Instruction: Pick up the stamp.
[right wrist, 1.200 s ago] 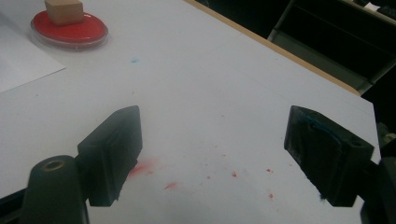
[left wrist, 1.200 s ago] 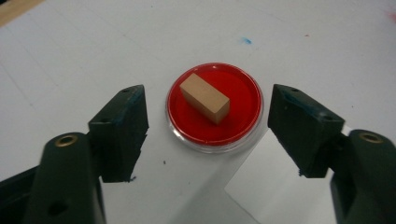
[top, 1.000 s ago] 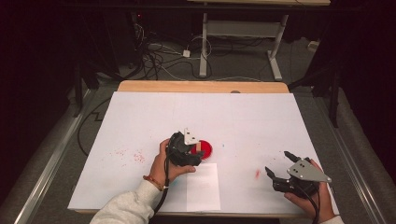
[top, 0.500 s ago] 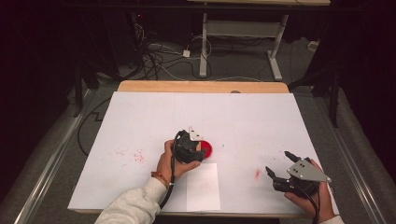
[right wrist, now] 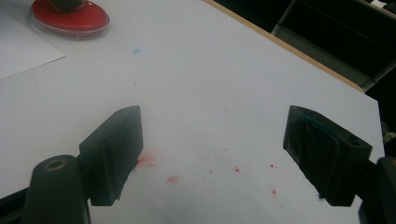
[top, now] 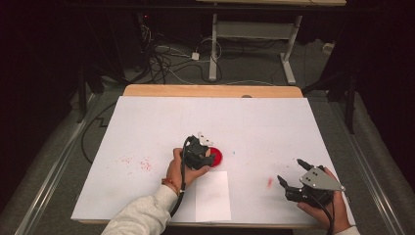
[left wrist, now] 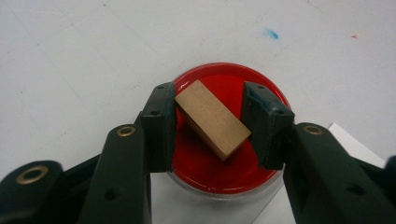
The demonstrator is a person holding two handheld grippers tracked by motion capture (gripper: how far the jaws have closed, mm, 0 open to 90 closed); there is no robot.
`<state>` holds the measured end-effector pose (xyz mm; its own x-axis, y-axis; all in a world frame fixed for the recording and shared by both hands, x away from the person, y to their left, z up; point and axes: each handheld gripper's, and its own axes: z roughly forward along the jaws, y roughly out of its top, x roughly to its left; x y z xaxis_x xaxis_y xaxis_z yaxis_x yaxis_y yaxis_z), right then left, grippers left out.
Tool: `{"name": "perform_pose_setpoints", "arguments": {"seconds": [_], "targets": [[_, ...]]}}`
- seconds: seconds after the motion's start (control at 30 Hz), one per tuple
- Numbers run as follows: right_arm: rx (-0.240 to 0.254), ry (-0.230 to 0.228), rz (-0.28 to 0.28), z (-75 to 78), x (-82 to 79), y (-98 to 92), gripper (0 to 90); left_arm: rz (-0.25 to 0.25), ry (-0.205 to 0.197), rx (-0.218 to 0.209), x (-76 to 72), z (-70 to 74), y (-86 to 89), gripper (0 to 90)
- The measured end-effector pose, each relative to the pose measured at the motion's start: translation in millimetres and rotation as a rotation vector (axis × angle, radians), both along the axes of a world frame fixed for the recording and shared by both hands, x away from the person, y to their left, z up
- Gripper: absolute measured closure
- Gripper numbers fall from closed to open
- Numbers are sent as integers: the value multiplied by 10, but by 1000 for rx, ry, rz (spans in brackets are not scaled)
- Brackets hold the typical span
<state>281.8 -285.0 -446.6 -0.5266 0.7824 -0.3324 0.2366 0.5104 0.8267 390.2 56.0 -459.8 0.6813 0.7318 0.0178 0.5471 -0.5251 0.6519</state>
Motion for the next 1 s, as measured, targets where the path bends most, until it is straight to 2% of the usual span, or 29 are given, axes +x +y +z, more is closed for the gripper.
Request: {"name": "perform_pose_setpoints", "arguments": {"seconds": [0.13, 0.33, 0.6, 0.63, 0.67, 0.7, 1.0], "targets": [[-3, 16, 14, -10, 0, 7, 201, -6, -1, 7, 3, 6, 1, 556], [-12, 21, 22, -19, 1, 22, 201, -7, 0, 4, 5, 9, 11, 561], [-17, 27, 26, -24, 1, 25, 202, -33, 1, 20, -2, 15, -1, 583], [-18, 27, 26, -25, 1, 26, 202, -41, -1, 25, -1, 18, -2, 591], [-18, 29, 24, -27, 1, 26, 201, -41, -1, 25, -1, 18, -2, 733], [-17, 30, 26, -27, 1, 26, 201, -53, -3, 12, 0, 21, 11, 732], [-19, 29, 29, -29, 1, 29, 201, -55, 3, 5, 9, 15, 25, 734]]}}
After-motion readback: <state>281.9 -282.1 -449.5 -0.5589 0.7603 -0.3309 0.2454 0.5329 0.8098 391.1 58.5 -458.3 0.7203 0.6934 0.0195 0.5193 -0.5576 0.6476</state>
